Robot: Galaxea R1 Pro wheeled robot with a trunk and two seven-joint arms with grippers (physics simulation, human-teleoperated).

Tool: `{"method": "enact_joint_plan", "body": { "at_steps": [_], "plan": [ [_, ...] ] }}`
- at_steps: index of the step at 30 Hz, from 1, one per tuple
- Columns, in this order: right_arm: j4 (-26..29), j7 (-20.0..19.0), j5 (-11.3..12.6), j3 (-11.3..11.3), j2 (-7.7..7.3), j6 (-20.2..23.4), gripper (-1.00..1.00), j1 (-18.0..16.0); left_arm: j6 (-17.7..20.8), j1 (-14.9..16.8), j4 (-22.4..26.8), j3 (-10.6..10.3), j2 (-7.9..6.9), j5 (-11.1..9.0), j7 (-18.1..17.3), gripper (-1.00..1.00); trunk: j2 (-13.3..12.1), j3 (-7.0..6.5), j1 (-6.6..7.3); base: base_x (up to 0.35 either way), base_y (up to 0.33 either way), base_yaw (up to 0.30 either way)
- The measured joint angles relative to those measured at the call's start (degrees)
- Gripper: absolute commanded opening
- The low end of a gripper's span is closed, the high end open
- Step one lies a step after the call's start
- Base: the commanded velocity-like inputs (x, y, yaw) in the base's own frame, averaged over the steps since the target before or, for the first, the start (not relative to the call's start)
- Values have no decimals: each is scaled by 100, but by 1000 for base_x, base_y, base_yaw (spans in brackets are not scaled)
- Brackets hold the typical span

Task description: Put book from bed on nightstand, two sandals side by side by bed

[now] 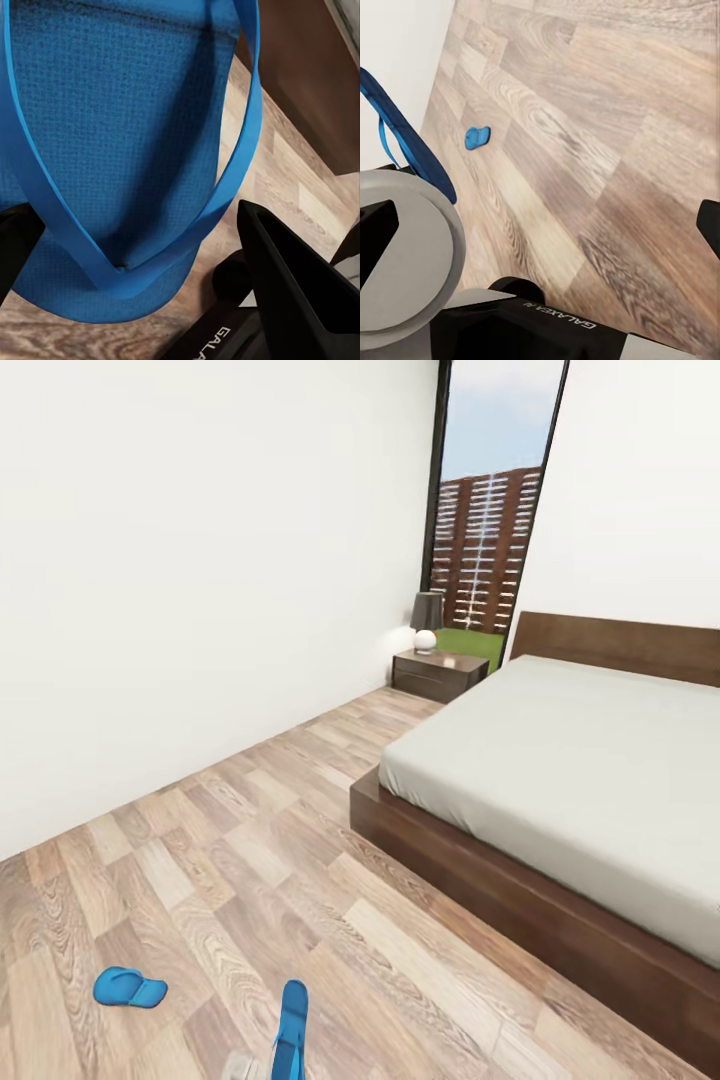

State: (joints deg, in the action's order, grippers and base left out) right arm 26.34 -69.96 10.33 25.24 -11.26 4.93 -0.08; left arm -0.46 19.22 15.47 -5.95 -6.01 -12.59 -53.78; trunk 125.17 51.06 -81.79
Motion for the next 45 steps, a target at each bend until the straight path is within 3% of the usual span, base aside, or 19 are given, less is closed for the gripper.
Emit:
{"method": "enact_joint_plan", "body": {
  "at_steps": [22,45],
  "plan": [
    [0,-40,1,-15,0,-7,100,0,2,0,-1,-1,0,3,9,-100,0,0,2,301,0,-1],
    [1,-37,1,-17,0,-5,100,0,4,-1,1,1,-1,-2,9,-100,0,-15,0,236,0,119]
  ]
}}
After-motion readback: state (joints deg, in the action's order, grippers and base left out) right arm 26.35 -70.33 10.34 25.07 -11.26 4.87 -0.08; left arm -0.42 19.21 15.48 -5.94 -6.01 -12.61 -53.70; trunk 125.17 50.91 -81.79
